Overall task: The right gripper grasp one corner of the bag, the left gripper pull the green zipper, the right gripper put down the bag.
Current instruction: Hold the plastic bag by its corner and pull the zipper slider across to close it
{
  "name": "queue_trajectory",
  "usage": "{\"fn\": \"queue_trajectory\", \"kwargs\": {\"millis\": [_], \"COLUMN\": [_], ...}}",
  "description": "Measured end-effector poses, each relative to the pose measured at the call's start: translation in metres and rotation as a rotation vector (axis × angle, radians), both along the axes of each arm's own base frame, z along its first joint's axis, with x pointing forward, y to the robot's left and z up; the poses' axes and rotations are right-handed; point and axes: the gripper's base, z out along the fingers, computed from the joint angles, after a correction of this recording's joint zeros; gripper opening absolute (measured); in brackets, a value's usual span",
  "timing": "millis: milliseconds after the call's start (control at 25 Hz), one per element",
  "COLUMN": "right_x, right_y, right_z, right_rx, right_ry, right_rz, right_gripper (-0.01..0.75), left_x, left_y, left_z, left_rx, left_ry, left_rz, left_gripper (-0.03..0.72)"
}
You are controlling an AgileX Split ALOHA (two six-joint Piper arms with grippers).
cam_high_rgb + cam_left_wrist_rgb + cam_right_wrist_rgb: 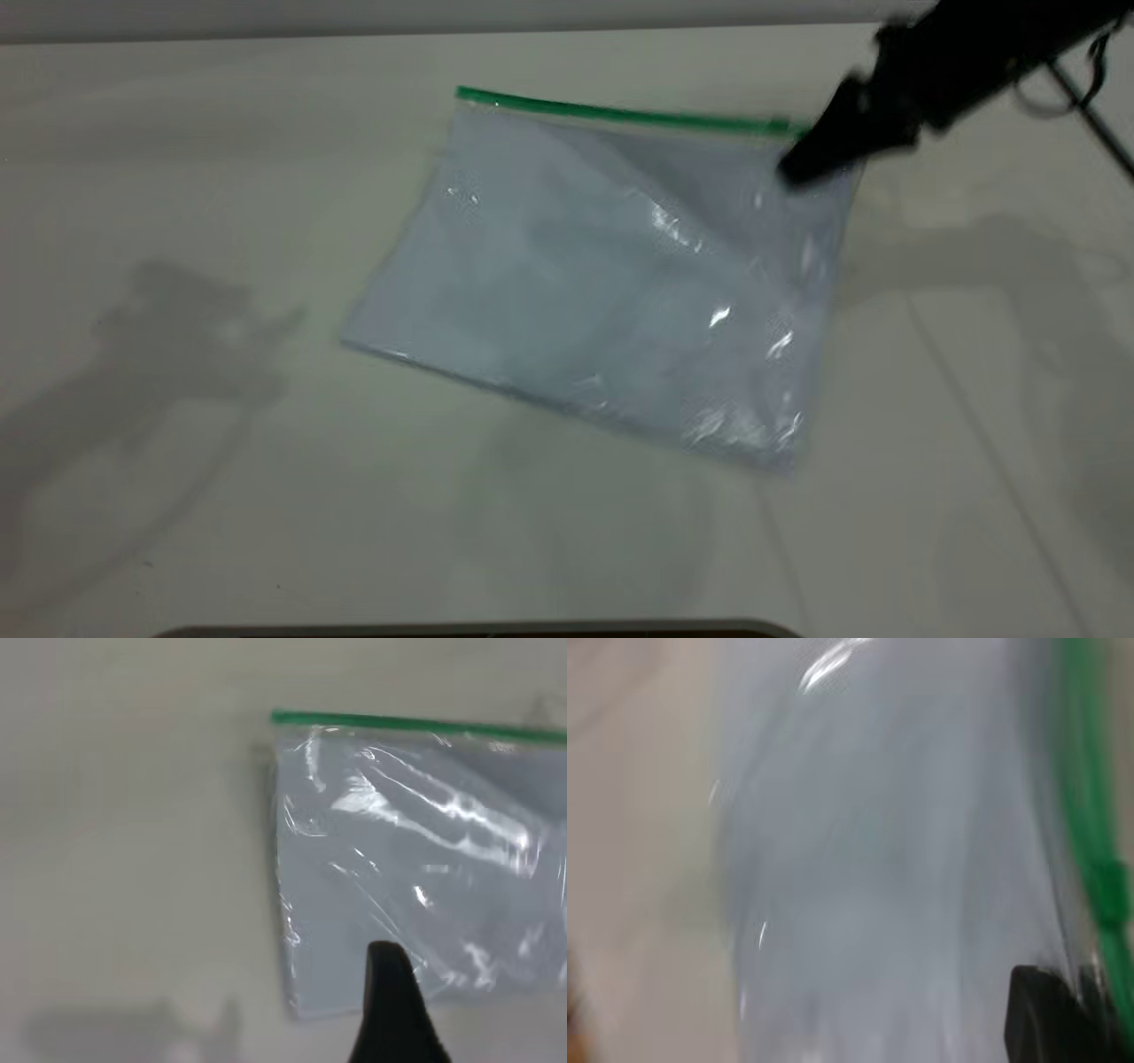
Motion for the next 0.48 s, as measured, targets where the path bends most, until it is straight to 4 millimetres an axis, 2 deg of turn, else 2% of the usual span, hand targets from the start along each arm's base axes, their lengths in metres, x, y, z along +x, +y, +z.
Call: {"fn": "queue_trajectory", "kwargs": {"millis": [80, 160, 320, 400, 480], "right_x": [0.015, 0.02, 0.006, -0.001, -0.005], "right_y": [0.0, 0.016, 0.068, 0.087, 0.096], "right_z": [0.013, 0.023, 0.026, 0.027, 0.027], "right_rx": [0.047, 0.105, 0.15, 0.157, 0.165], "right_ry": [-0.051, -0.066, -0.043, -0.036, -0.032], "right_rz": [-0.061, -0.048, 0.084, 0.13, 0.152], "right_gripper": [0.033, 0.033, 0.033, 0.033, 0.033], "left_x": [0.014, 0.032, 0.074, 0.094, 0.11], "left_y": [-0.017, -0.033, -0.068, -0.085, -0.098], "left_z": [-0.007, -0.013, -0.027, -0.039, -0.053], "left_rx": [-0.01, -0.024, -0.034, -0.035, -0.043], "left_ry": [-0.007, -0.017, -0.038, -0.037, -0.027], "left_rz": [-0.054, -0.097, -0.218, -0.307, -0.394], "left_gripper": [0.538, 0.538, 0.538, 0.538, 0.538]}}
